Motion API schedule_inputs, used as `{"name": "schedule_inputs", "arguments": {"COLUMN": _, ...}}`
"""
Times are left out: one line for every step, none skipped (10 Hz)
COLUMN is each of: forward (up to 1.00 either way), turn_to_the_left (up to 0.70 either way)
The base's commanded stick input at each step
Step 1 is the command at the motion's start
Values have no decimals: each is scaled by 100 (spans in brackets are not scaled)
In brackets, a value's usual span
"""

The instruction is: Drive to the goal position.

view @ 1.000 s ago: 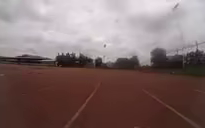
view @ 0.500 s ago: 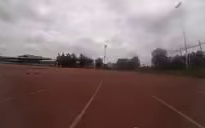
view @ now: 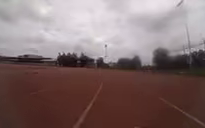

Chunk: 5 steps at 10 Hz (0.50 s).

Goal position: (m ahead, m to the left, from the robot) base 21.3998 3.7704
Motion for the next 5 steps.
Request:
{"name": "schedule_inputs", "arguments": {"forward": 70, "turn_to_the_left": 0}}
{"name": "schedule_inputs", "arguments": {"forward": 70, "turn_to_the_left": 0}}
{"name": "schedule_inputs", "arguments": {"forward": 70, "turn_to_the_left": 0}}
{"name": "schedule_inputs", "arguments": {"forward": 70, "turn_to_the_left": 0}}
{"name": "schedule_inputs", "arguments": {"forward": 70, "turn_to_the_left": 0}}
